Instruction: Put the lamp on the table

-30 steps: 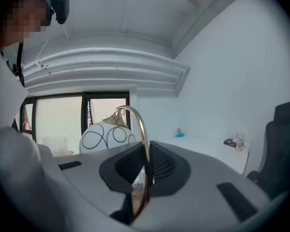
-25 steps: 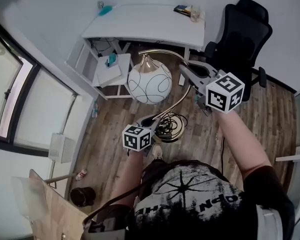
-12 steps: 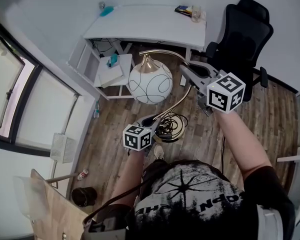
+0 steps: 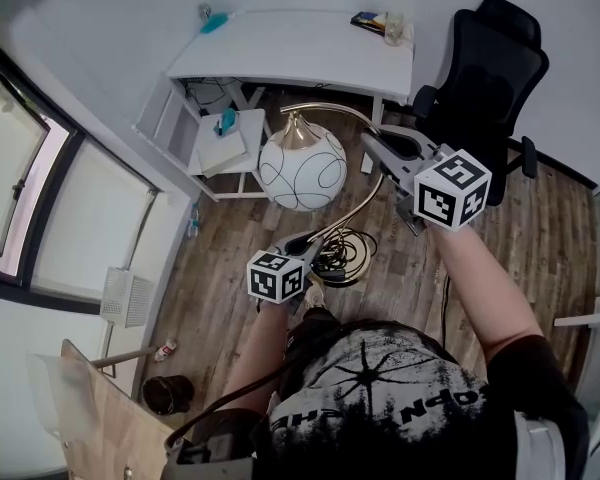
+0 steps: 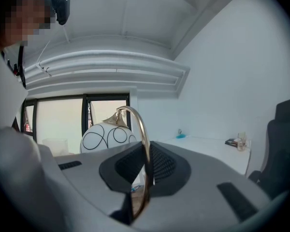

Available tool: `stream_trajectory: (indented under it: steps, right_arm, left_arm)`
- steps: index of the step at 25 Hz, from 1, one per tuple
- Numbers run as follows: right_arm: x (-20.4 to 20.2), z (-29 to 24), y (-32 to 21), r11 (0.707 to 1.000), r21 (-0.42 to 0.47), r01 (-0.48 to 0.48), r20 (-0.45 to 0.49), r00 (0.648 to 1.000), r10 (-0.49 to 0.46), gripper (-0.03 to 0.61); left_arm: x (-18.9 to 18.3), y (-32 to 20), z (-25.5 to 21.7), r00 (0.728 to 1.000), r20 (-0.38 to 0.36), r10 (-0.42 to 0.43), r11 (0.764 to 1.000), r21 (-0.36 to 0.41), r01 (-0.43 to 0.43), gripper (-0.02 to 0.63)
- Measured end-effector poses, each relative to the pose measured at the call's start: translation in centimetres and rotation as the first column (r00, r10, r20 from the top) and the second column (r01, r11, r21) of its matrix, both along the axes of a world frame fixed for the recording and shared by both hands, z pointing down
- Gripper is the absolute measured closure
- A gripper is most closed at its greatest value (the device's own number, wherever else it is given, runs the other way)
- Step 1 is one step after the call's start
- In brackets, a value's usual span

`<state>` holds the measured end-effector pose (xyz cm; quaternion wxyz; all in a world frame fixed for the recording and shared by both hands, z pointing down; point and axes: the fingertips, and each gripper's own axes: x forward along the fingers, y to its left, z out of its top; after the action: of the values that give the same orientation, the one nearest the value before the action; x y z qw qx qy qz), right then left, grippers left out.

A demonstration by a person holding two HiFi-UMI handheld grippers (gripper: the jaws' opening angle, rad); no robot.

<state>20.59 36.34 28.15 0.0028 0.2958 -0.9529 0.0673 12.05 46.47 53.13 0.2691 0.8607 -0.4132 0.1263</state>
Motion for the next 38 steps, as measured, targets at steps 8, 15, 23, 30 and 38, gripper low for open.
stream_trajectory:
  steps: [8,15,23,30,38]
  right_arm:
    - [-1.7,0.6,-3.2,1.0,0.005,-0.013,-0.007,1.0,0.013,0.545]
    - [-4.9,0.2,-8.5,0.999,-0.002,-0.037,-0.01,0.999,0.037,0.545]
    - [-8.0,0.0,-12.7,0.998,0.014,-0.054,-0.014,0.998,0.055,0.545]
    - [-10.9,-0.5,-16.7,0.996,0.031,-0.079,-0.016,0.997,0.08,0.545]
    - [-13.0,-1.6,-19.7,0.992,0.071,-0.1,-0.008,0.995,0.101,0.545]
  left_arm:
    - [-1.8,-3.8,0.8,1.0,-0.005,0.014,1.0,0.006,-0.014,0.577]
    - [-5.1,-9.1,0.3,0.999,-0.018,0.038,0.999,0.004,-0.038,0.575]
    - [-8.5,-13.9,0.2,0.999,-0.011,0.052,0.998,0.018,-0.052,0.575]
    - [-11.5,-18.5,-0.1,0.996,-0.009,0.084,0.996,0.037,-0.083,0.575]
    - [-14.0,-23.0,-0.8,0.995,0.007,0.1,0.992,0.083,-0.1,0.575]
